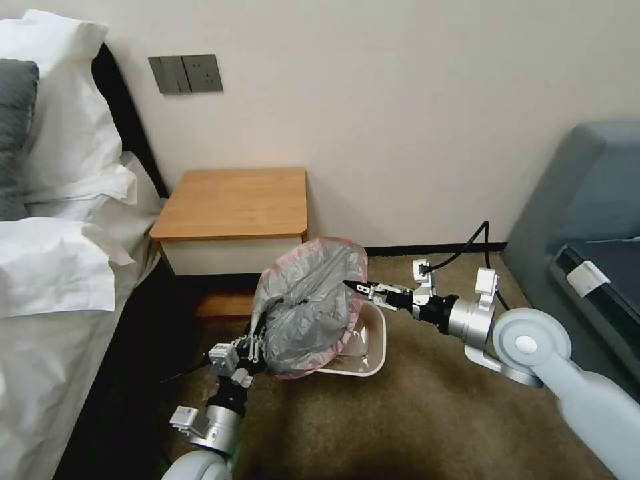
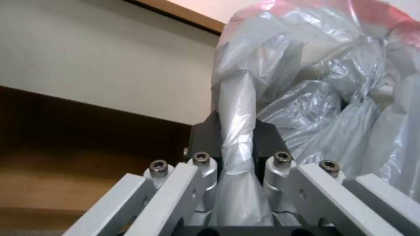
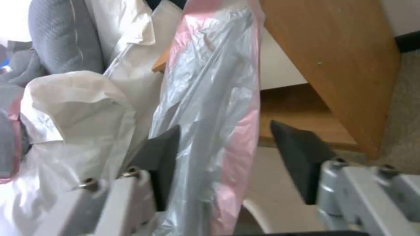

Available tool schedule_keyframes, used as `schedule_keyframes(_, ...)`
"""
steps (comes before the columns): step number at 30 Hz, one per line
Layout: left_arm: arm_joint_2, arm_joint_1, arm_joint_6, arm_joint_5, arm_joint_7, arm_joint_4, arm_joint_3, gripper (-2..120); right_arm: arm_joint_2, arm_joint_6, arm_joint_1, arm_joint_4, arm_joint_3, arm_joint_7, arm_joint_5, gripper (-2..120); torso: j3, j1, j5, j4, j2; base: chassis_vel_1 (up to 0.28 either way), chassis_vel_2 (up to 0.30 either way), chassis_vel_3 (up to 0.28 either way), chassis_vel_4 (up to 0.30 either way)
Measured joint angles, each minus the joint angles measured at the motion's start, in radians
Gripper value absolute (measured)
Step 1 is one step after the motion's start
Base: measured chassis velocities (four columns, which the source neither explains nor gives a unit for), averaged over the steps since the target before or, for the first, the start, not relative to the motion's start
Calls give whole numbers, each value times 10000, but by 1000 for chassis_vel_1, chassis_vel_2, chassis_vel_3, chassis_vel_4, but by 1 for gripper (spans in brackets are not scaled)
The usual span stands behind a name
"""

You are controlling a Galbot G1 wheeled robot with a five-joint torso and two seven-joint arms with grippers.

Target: Pick up the garbage bag from the table and place it over the trash can.

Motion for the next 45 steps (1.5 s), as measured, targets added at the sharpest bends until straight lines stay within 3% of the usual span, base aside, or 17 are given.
schedule_keyframes(2,-8,-12,60,69,-37,2,-39,9,82,37,-102,25,-7,-126,27,39,0,0,0,0,0,0,0,0,0)
schedule_keyframes(14,-35,-25,105,66,-65,-33,-11,9,146,249,-438,169,89,-378,-131,0,0,0,0,-1,0,0,0,0,0)
schedule_keyframes(28,6,170,116,-417,-135,-125,-21,9,-213,494,-169,147,608,271,-215,0,0,0,0,-1,0,0,0,0,0)
schedule_keyframes(40,-5,216,147,-618,-142,-324,-77,9,-237,443,-358,299,578,194,-136,0,0,0,1,-1,0,0,0,0,0)
schedule_keyframes(43,16,183,406,-1018,-132,-325,-91,9,-233,428,-509,398,628,326,371,17,0,0,0,0,0,0,0,0,0)
schedule_keyframes(45,19,160,488,-1159,-133,-325,-91,9,-237,428,-532,396,650,351,387,20,0,1,0,0,0,0,0,0,0)
